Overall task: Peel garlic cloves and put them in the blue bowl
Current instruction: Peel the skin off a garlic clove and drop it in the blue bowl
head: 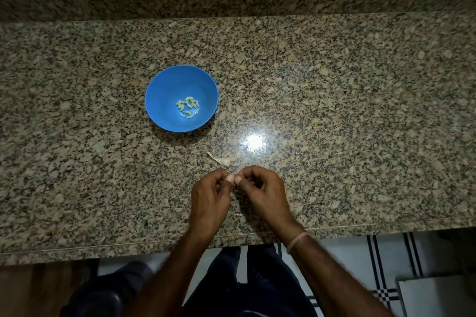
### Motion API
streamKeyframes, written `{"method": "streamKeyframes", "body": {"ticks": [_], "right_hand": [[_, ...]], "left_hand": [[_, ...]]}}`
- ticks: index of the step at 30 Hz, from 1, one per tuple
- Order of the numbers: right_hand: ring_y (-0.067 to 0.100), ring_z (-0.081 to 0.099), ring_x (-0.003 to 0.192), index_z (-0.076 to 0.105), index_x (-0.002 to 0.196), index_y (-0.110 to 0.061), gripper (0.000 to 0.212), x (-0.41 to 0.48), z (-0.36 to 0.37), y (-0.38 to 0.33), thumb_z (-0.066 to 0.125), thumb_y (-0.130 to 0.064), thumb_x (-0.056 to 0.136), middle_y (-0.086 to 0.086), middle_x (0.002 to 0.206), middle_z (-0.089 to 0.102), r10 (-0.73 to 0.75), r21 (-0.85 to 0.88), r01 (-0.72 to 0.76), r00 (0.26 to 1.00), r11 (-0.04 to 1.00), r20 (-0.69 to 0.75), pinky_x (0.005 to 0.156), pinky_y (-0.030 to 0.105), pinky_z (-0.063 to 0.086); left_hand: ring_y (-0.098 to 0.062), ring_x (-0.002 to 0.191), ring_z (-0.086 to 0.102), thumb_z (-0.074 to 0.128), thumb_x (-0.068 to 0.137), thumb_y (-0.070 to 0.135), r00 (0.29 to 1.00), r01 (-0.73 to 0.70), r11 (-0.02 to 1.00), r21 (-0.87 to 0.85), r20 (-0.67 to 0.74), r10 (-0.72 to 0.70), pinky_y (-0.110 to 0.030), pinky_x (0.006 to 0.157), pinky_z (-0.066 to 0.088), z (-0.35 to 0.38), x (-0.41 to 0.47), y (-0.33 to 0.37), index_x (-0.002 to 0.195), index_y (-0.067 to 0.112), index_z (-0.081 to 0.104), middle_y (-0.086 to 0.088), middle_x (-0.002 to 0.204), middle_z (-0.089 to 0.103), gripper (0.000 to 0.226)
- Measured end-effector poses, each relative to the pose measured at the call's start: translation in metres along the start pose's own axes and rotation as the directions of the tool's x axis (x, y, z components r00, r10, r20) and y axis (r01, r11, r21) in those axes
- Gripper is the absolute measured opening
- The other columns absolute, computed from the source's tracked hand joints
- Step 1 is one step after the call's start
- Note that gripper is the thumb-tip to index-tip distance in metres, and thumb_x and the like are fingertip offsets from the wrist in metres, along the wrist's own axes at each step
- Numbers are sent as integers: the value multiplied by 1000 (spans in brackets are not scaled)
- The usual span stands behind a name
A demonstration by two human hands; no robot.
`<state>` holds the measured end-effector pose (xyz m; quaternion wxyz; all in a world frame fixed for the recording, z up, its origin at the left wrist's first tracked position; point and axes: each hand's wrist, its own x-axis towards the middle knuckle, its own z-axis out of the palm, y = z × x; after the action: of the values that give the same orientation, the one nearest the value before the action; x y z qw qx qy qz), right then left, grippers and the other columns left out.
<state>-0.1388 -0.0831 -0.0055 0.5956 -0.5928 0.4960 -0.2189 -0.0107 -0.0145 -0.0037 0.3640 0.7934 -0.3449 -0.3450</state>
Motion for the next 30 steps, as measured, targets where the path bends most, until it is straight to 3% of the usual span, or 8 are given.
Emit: {"method": "streamKeyframes", "body": {"ticks": [2, 7, 13, 16, 21, 23, 26, 30], "right_hand": [[22, 74, 86, 77, 92, -13, 4, 0, 0, 0, 74, -14, 94, 2, 87, 77, 43, 89, -45, 999, 995, 26, 84, 40, 62], [22, 74, 90, 77, 96, -11, 4, 2, -5, 0, 72, -10, 95, 3, 90, 77, 2, 122, -10, 998, 992, 69, 87, 39, 61], [29, 74, 93, 75, 98, -5, 6, 3, -2, 1, 69, -7, 97, 13, 93, 77, 103, 263, -129, 989, 956, 110, 94, 48, 60], [27, 73, 88, 73, 99, -1, 6, 3, -2, 0, 68, -2, 97, 18, 92, 76, 103, 308, -134, 988, 942, 114, 92, 49, 61], [30, 71, 95, 73, 98, -10, 6, 3, -5, 1, 69, -6, 97, 7, 95, 75, 43, 183, -58, 995, 981, 85, 91, 48, 61], [24, 72, 93, 74, 98, -12, 5, 2, -5, 1, 70, -10, 97, 3, 93, 75, -2, 124, -7, 997, 992, 79, 89, 43, 61], [19, 74, 89, 75, 97, -13, 3, 1, -1, 0, 73, -12, 95, 1, 91, 77, -6, 84, 2, 999, 996, 44, 84, 37, 62], [17, 73, 87, 75, 96, -13, 6, 3, 0, 1, 71, -9, 95, -1, 90, 76, -16, 64, 16, 1000, 998, 13, 81, 30, 60]], "left_hand": [[-22, 61, 55, 59, 103, 22, 1000, 27, 999, -19, 16, -27, -33, 55, 41, 0, 0, 1, 77, 16, 66, -3, 66, 61, 28], [-12, 58, 48, 53, 107, 25, 943, 308, 883, -354, 234, -236, -25, 51, 36, 2, 0, -1, 84, 11, 67, 5, 65, 58, 31], [-3, 61, 50, 51, 107, 21, 995, -27, 999, -28, 92, 29, -23, 55, 37, 0, 1, 2, 82, 15, 59, 5, 70, 59, 27], [-9, 64, 54, 49, 108, 24, 990, 62, 991, -116, 136, -46, -27, 57, 42, 0, 2, -1, 86, 15, 63, 6, 72, 62, 28], [-10, 59, 45, 46, 110, 26, 917, 351, 865, -358, 317, -241, -27, 54, 37, 0, 2, 4, 93, 5, 62, 2, 70, 53, 32], [-11, 59, 44, 47, 110, 26, 935, 314, 899, -305, 263, -237, -31, 54, 36, 1, 2, 4, 86, 9, 60, 1, 69, 52, 32], [-6, 55, 38, 50, 108, 25, 988, 109, 993, -52, 116, -102, -29, 53, 31, 2, -1, 3, 80, 13, 56, 2, 64, 49, 31], [-6, 65, 60, 58, 105, 28, 992, 106, 994, -34, 71, -104, -23, 58, 45, 5, -1, 5, 91, 16, 69, 1, 77, 69, 21]]}}
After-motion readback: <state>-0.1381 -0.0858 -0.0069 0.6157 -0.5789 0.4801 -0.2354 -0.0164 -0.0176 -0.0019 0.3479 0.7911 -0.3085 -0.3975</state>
